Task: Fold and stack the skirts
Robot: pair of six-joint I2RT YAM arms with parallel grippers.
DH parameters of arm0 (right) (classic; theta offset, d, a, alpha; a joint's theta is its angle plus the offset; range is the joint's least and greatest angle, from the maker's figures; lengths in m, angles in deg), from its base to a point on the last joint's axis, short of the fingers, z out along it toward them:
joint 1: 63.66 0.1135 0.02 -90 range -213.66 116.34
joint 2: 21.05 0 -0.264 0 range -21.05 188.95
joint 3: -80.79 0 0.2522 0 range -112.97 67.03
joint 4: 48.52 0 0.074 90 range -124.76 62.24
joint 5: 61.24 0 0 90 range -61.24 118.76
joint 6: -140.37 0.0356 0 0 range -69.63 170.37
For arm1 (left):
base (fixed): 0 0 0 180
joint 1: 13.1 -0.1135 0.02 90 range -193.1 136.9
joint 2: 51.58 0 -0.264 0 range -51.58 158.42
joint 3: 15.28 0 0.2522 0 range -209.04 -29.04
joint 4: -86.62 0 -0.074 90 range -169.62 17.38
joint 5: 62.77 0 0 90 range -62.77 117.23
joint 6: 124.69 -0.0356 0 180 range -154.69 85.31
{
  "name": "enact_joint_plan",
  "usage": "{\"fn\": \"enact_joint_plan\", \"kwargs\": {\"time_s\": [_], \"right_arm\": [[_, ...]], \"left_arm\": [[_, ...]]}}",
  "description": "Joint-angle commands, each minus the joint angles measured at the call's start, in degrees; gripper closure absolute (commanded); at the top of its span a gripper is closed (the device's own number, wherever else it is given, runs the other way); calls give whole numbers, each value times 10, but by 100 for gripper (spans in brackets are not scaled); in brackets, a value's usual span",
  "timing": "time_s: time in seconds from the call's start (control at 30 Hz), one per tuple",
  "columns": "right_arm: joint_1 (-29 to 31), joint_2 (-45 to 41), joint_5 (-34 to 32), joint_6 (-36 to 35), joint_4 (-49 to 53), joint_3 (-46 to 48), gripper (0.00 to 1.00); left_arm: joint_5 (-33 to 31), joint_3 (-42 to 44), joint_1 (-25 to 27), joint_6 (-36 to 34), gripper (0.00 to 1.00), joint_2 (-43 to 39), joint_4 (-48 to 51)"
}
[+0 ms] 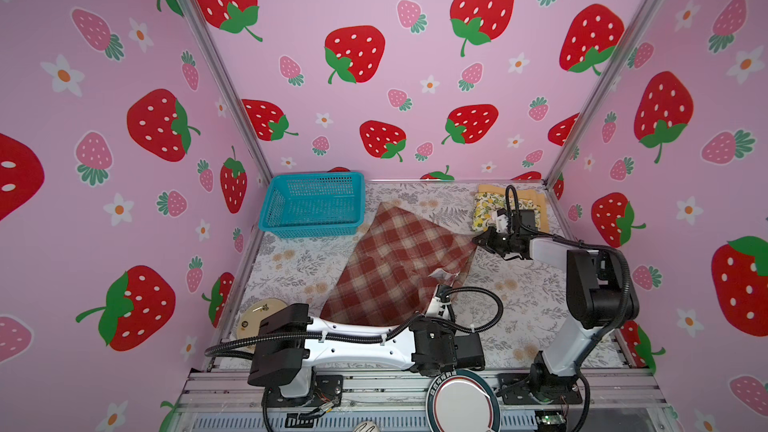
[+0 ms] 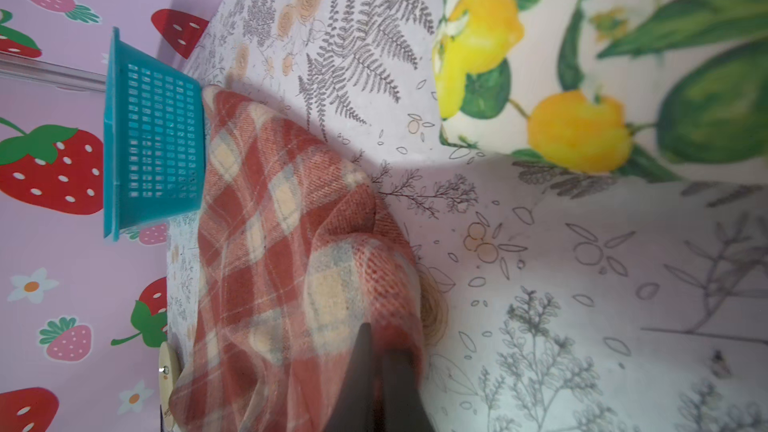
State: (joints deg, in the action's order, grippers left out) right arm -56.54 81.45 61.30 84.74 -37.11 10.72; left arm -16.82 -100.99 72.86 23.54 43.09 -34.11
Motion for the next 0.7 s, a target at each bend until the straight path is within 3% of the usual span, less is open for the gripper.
{"fn": "enact_joint_plan", "kwargs": {"time_s": [0.0, 0.23, 0.53, 0.6, 0.67], "right_arm": [[-28, -1, -99, -15, -77, -20, 100], [-27, -24, -81, -12, -69, -20, 98], [-27, -27, -73, -25, -49, -24, 88], [-27, -24, -70, -27, -45, -29, 87], [-27, -21, -70, -26, -46, -32, 83]], "left_arm": [[60, -18, 13, -82, 100, -36, -8], [196, -55, -3, -172, 100, 18, -112], [306, -118, -4, -197, 100, 116, -118], [312, -120, -5, -196, 96, 121, -118], [313, -121, -8, -195, 82, 119, -119]]}}
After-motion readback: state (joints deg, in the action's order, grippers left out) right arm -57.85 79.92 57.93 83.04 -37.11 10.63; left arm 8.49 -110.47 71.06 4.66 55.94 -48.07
